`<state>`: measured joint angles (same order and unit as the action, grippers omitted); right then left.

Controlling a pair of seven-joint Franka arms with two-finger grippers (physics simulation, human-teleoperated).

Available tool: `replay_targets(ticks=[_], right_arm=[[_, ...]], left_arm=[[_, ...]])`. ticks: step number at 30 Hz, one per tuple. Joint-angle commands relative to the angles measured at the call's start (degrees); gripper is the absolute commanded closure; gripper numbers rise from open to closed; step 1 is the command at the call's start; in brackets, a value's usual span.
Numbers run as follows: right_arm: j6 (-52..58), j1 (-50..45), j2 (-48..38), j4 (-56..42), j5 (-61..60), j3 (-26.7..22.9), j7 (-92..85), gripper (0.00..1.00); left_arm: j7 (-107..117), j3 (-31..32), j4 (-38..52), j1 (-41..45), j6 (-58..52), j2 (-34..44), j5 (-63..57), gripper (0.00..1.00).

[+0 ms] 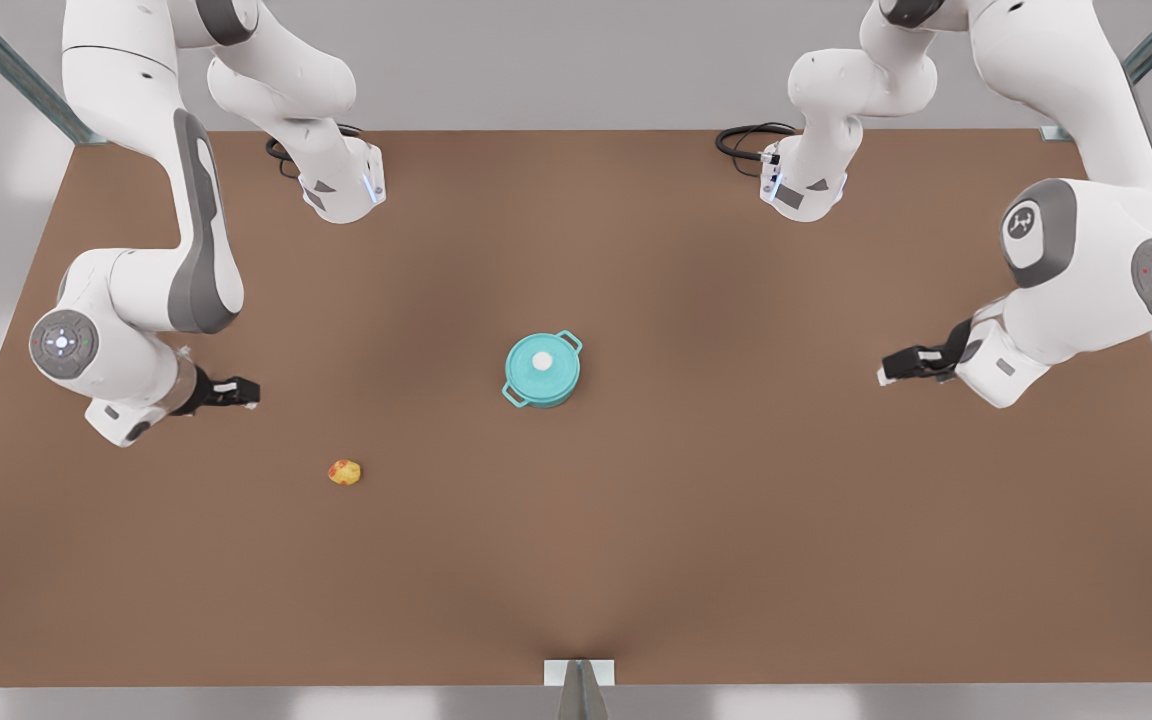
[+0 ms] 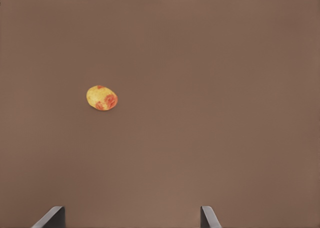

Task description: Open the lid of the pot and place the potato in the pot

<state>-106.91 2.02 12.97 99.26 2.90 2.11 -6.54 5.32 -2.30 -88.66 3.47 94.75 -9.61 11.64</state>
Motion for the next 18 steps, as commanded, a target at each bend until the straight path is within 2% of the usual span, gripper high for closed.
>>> replay_targets(ticks=[1,3,5,6,7,8,9,11,12,15,17,18], right_arm=[[-6.9,0.0,0.0,0.0,0.7,0.0,-1.3,0.0],[-6.9,0.0,0.0,0.0,0.7,0.0,-1.6,0.0],[-6.8,0.0,0.0,-0.2,1.1,0.0,-17.8,0.0],[-6.9,-0.1,0.8,-1.2,1.1,0.0,-30.9,0.0],[-6.8,-3.5,2.4,-1.4,6.6,0.5,-34.0,0.0],[-6.8,-5.4,2.7,-1.4,11.2,0.1,-34.4,0.0],[-6.8,-5.5,2.9,-2.0,9.9,0.3,-35.5,0.0],[-7.8,-5.5,3.3,-2.1,9.6,1.2,-46.4,0.0],[-14.4,-5.5,5.4,-2.1,9.5,1.4,-50.1,0.0],[-24.1,-5.6,12.4,-2.1,9.9,1.6,-50.8,0.0],[-25.5,-5.5,14.7,-2.4,9.8,1.5,-53.4,0.0],[-26.2,-5.5,16.8,-4.2,9.7,1.6,-58.6,0.0]], left_arm=[[4.0,0.1,0.0,-0.1,3.1,-0.1,0.3,0.0],[3.6,0.5,0.2,0.0,3.1,-0.1,0.6,0.0],[3.7,3.2,-0.8,2.1,1.2,-0.1,-3.5,0.0],[10.7,8.0,-0.8,5.1,1.5,-0.7,-9.7,0.0],[16.5,10.4,-0.5,9.0,1.6,-0.9,-10.2,0.0],[20.4,10.6,-0.4,14.0,1.8,-1.6,-10.3,0.0],[24.5,10.8,0.0,18.2,3.2,-3.2,-10.4,0.0],[42.0,10.8,6.3,27.8,3.8,-12.2,-15.2,0.0],[49.5,10.8,11.1,31.2,5.5,-17.1,-15.3,0.0],[63.9,10.7,19.0,36.4,12.7,-26.2,-17.7,0.0],[67.9,10.6,29.1,38.9,13.1,-34.4,-19.3,0.0],[68.9,10.6,29.5,39.4,16.1,-36.0,-19.4,0.0]])
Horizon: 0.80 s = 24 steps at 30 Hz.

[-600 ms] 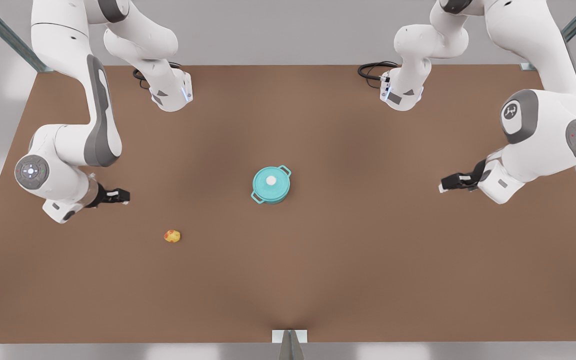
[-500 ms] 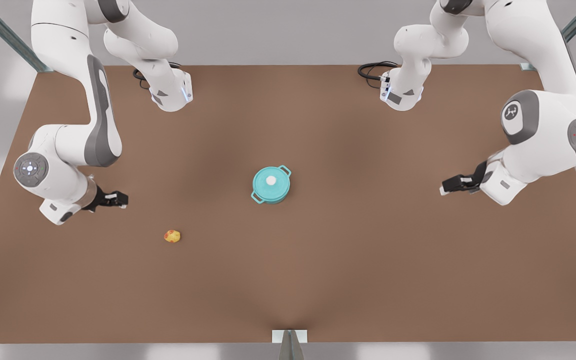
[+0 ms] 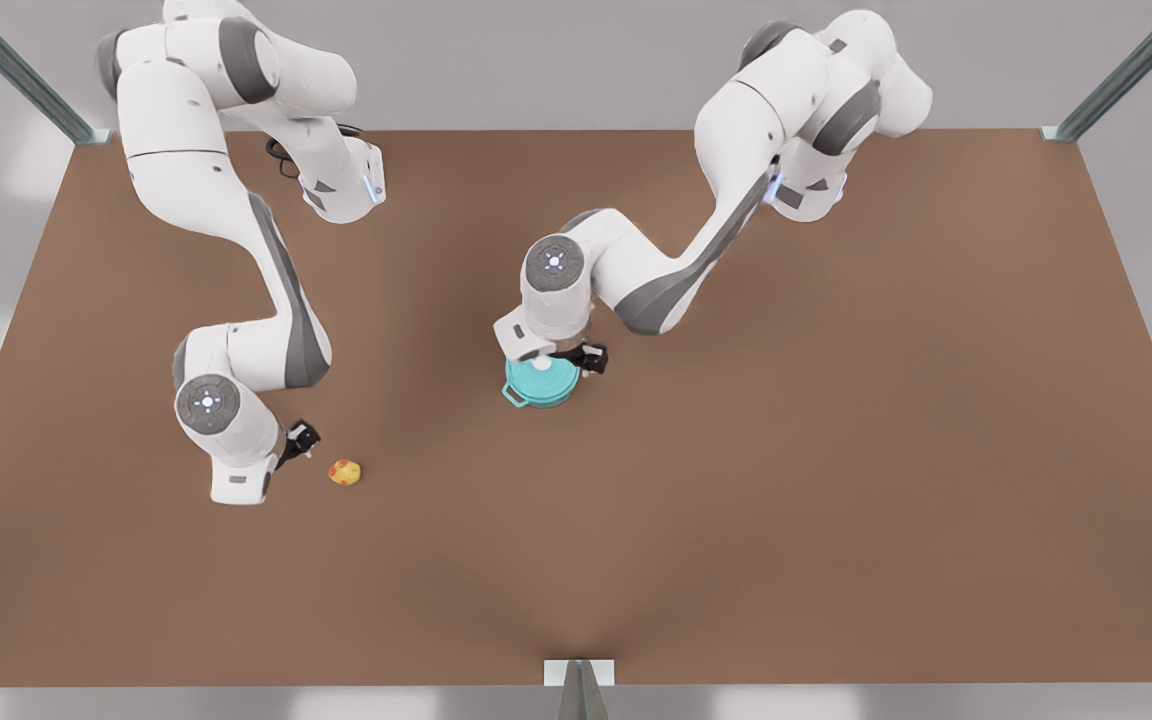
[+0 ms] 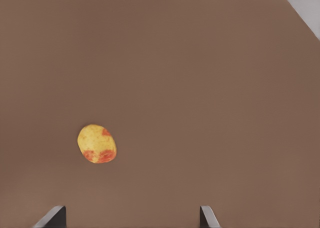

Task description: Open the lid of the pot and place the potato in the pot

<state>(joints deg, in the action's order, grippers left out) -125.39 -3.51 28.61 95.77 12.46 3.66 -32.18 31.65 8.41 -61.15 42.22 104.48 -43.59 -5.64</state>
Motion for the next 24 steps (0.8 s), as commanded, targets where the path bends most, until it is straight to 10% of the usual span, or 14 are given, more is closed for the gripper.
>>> replay_targets(ticks=[1,24], right_arm=[[-9.9,0.0,2.1,-0.9,0.0,0.0,-36.5,0.0],[-11.5,-1.2,7.2,7.0,-2.3,0.4,-45.9,0.0]], left_arm=[[42.7,0.0,2.0,1.1,7.4,-2.5,-2.1,0.0],[44.7,-0.2,-16.7,6.0,20.6,-0.6,-7.8,0.0]])
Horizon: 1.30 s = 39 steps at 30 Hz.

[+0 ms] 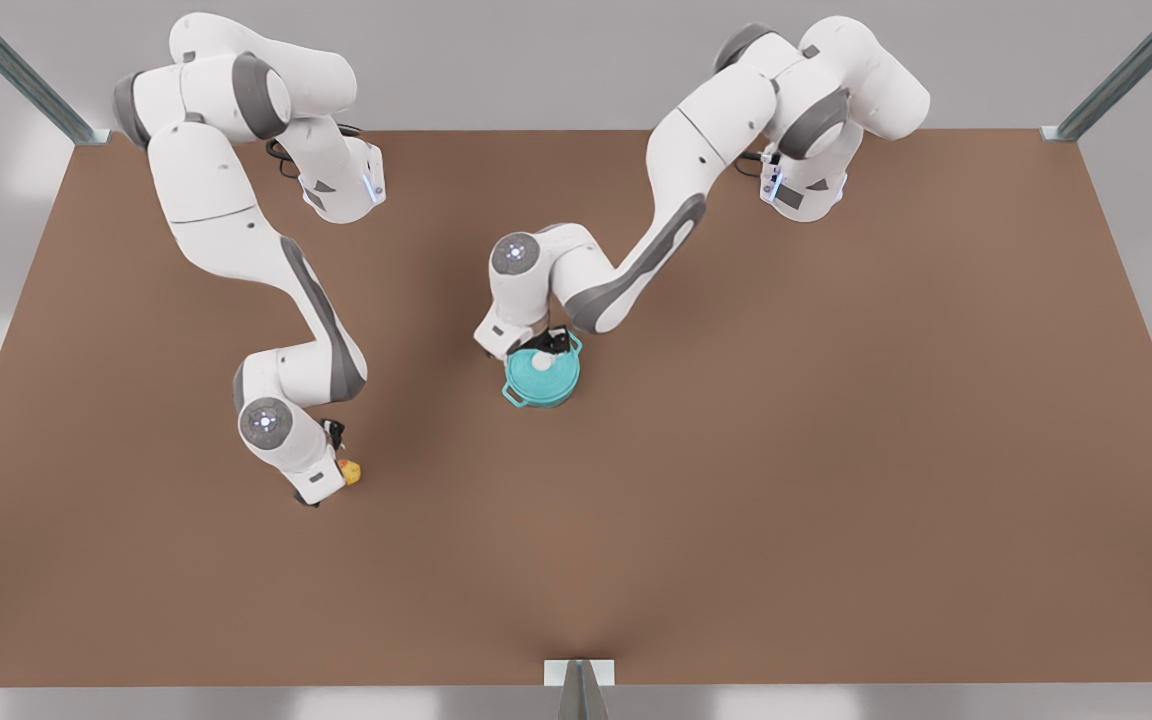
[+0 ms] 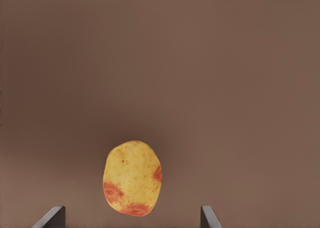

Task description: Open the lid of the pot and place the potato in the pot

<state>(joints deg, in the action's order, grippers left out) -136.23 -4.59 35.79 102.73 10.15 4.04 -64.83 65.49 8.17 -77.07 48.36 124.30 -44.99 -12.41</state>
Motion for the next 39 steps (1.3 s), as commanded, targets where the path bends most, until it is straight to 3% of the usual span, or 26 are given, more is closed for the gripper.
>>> replay_targets(ticks=[1,14,16,20,22,25,26,29,34,35,36,38,39], right_arm=[[-0.6,-0.2,0.2,0.2,0.0,0.0,-13.2,0.0],[-2.4,-0.2,3.7,-1.0,-1.0,0.9,-13.0,0.0],[-2.4,-0.2,3.7,-1.0,-1.0,0.9,-13.1,0.0],[-2.4,0.2,3.5,-1.0,-1.0,1.1,-13.2,0.03],[-2.4,0.3,3.5,-1.0,-1.0,1.1,-13.7,0.03],[-2.4,1.0,3.5,-0.9,-1.0,1.1,-14.3,0.03],[-2.4,1.2,3.5,-0.9,-1.0,1.1,-14.3,0.03],[-2.4,1.2,3.7,-0.9,-1.0,1.1,-14.3,0.05],[-2.4,1.2,3.7,-0.9,-1.0,1.1,-14.7,0.12],[-2.4,1.2,3.5,-0.9,-1.0,1.1,-14.7,0.16],[-2.4,1.2,3.7,-0.9,-1.0,1.1,-14.7,0.17],[-2.4,1.0,3.7,-0.9,-1.0,1.2,-14.7,0.19],[-2.4,1.0,3.7,-0.9,-1.0,1.2,-14.7,0.22]], left_arm=[[10.3,0.0,-1.7,-0.1,0.8,1.3,-1.0,0.0],[10.7,-0.5,-3.6,0.0,1.9,0.2,-2.9,0.0],[10.9,-0.6,-3.6,-0.1,1.9,0.2,-2.9,0.15],[11.0,-0.6,-3.6,-0.4,1.8,0.2,-2.9,0.59],[11.0,-0.6,-3.5,-0.4,1.8,0.3,-2.9,0.63],[9.9,-3.3,-0.5,-0.5,-0.8,1.2,-3.1,0.63],[3.4,-4.0,2.9,-2.3,-7.2,1.1,-2.4,0.63],[-10.3,-3.6,4.3,-13.2,-8.4,0.7,-1.0,0.63],[-17.4,-3.7,4.1,-25.9,4.8,-8.3,-0.1,0.62],[-18.4,-3.7,4.2,-27.5,4.7,-8.0,0.2,0.45],[-19.0,-3.7,4.3,-28.8,3.7,-6.0,0.3,0.0],[-30.5,-3.3,12.2,-32.4,-16.4,-2.1,3.3,0.0],[-37.9,-3.2,13.9,-35.2,-24.6,4.0,3.8,0.0]])
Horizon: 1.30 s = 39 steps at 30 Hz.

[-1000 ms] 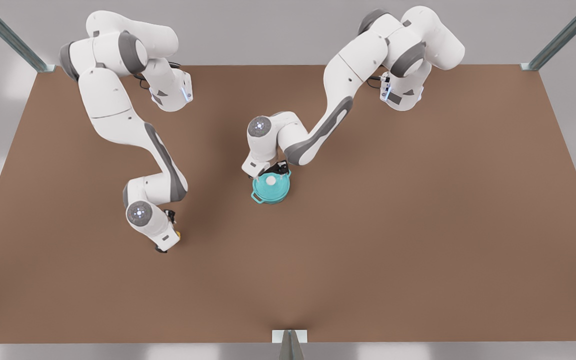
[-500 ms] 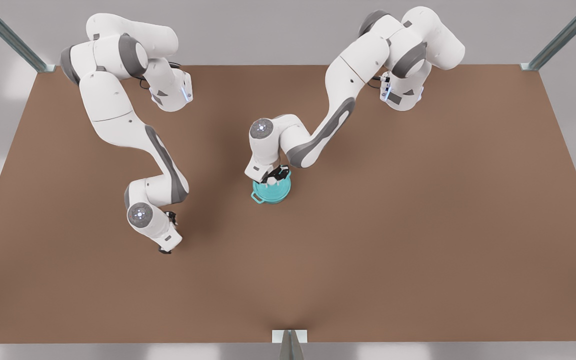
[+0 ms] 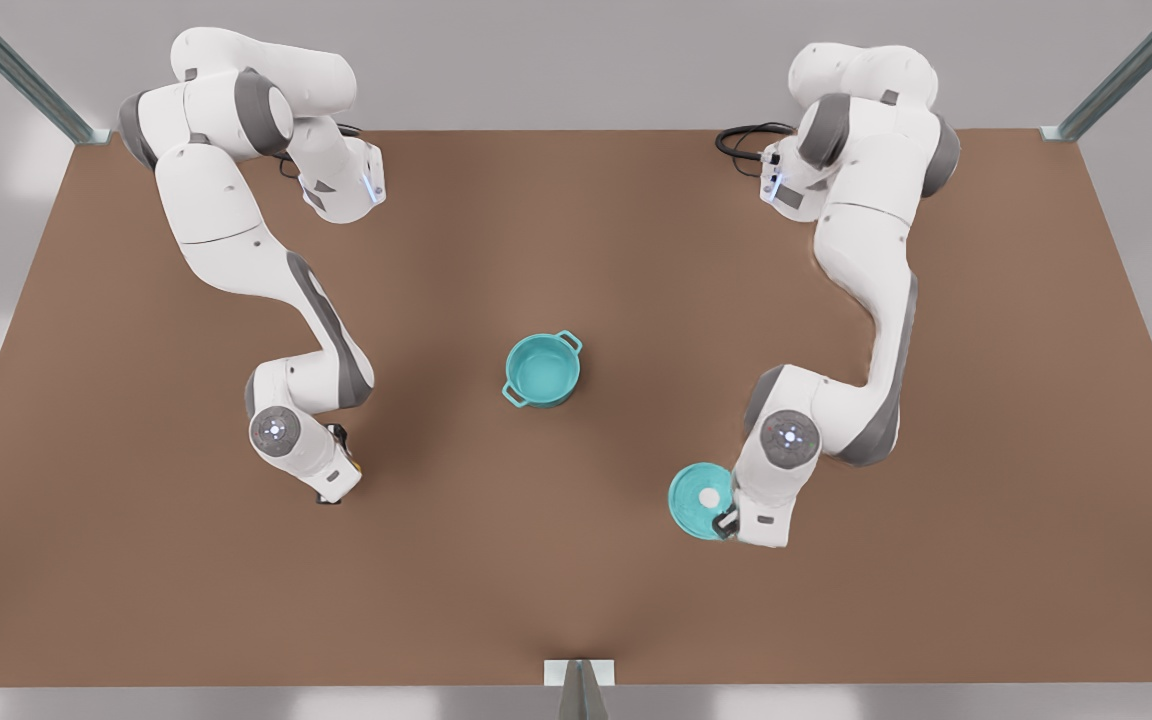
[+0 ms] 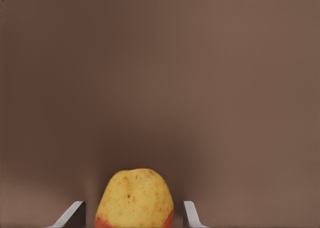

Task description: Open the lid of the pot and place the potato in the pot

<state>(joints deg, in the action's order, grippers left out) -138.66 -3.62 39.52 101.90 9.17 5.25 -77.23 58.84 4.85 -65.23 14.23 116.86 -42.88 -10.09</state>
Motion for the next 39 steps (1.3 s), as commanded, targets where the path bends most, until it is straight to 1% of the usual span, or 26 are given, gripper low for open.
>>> replay_targets(ticks=[1,2,3,4,5,6,7,9,12,16,18,20,21,24,25,32,34,36,39], right_arm=[[0.1,-0.1,-0.1,0.0,0.0,0.1,-2.7,0.27],[0.1,-0.1,-0.1,0.0,0.0,0.1,-3.4,0.31],[0.1,-0.1,-0.1,0.0,0.0,0.1,-3.5,0.4],[0.1,-0.1,-0.1,0.0,0.0,0.1,-3.5,0.42],[0.1,-0.1,-0.1,0.0,0.0,0.1,-3.5,0.42],[0.1,-0.1,-0.1,0.0,0.0,0.1,-3.5,0.42],[0.1,-0.1,-0.1,0.0,0.0,0.0,-3.6,0.44],[0.1,-0.1,-0.2,0.0,0.0,0.0,-3.7,0.45],[0.9,0.0,-1.4,0.0,-0.1,0.1,-4.4,0.46],[1.6,0.0,-2.8,0.0,-0.1,0.1,-5.2,0.46],[3.7,0.0,-3.9,0.0,-0.2,1.0,-5.1,0.47],[5.8,-0.1,-5.5,0.0,-1.9,2.8,-4.3,0.47],[6.2,-0.2,-6.2,0.0,-2.3,3.5,-3.8,0.47],[8.9,-0.3,-7.6,0.0,-2.3,6.2,0.6,0.47],[11.1,-0.3,-8.4,-0.1,-2.3,7.5,2.9,0.47],[15.0,0.0,-10.1,-0.4,-2.5,18.2,19.5,0.47],[15.4,-0.3,-10.1,-1.5,-6.6,20.1,21.8,0.47],[15.5,-0.4,-9.9,-2.3,-6.6,23.3,27.6,0.47],[15.5,-4.2,-9.8,-3.6,-6.6,24.5,36.2,0.47]], left_arm=[[-38.5,0.0,2.0,-6.4,-23.0,8.1,7.2,0.0],[-53.3,0.0,2.0,-10.6,-29.2,11.4,7.5,0.0],[-66.2,-0.5,0.8,-14.8,-40.0,17.9,7.7,0.0],[-66.8,-0.5,-11.4,-16.1,-39.7,26.8,10.6,0.0],[-66.9,-0.5,-27.7,-16.3,-25.5,35.0,12.4,0.0],[-66.7,-0.5,-17.1,-16.3,-26.9,27.9,12.2,0.0],[-66.2,-0.6,-14.4,-16.6,-26.9,25.7,12.2,0.0],[-66.0,-0.7,-14.2,-17.0,-21.0,25.6,12.1,0.0],[-66.0,-0.7,-14.6,-19.1,-21.0,25.0,13.0,0.0],[-66.4,-0.6,-14.4,-19.0,-20.9,23.9,12.6,0.0],[-66.3,-0.6,-14.5,-19.2,-20.8,23.5,12.7,0.0],[-65.1,-0.5,-14.4,-18.7,-20.8,23.5,12.4,0.0],[-59.9,-0.5,-14.7,-18.6,-20.8,23.5,12.8,0.0],[-59.0,-0.4,-15.1,-18.8,-21.3,23.5,12.7,0.0],[-58.6,-0.3,-15.1,-18.5,-21.3,23.5,12.4,0.0],[-58.1,-0.3,-15.1,-18.4,-20.9,23.5,12.2,0.0],[-57.3,-0.3,-15.2,-18.3,-20.8,23.5,12.1,0.0],[-57.3,-0.3,-15.5,-18.3,-20.9,23.5,12.2,0.0],[-57.3,-0.3,-15.5,-18.3,-20.9,23.5,12.2,0.0]])
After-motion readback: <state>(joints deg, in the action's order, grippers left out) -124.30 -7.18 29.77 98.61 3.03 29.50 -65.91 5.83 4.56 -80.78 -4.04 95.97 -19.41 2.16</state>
